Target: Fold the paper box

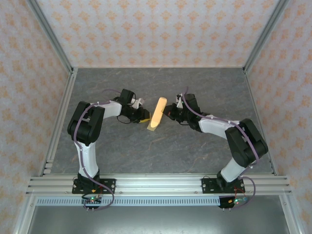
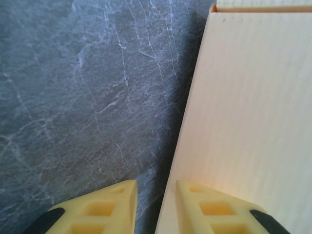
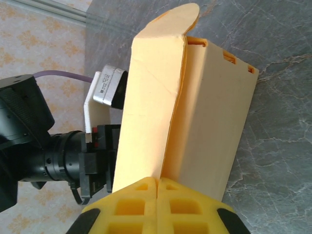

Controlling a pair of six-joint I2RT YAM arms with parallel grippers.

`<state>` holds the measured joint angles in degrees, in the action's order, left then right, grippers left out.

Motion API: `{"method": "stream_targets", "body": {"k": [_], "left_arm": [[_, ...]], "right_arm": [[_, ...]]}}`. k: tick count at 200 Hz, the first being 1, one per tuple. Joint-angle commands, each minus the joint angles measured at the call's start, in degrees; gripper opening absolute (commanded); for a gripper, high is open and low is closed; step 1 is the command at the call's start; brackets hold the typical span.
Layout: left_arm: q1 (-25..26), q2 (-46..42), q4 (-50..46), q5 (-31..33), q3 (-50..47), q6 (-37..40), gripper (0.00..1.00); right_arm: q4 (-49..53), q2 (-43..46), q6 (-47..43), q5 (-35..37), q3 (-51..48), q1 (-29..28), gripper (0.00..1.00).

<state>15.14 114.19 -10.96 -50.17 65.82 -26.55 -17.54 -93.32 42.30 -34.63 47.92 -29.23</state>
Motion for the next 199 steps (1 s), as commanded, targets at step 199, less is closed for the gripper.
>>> {"method": "stream_targets", "body": {"k": [199], "left_arm": [[1.3, -26.4, -4.9, 30.7, -8.3, 7.0, 0.62]], "right_arm": [[9.2, -4.3, -4.4, 5.9, 5.0, -1.6, 0.00]]}}
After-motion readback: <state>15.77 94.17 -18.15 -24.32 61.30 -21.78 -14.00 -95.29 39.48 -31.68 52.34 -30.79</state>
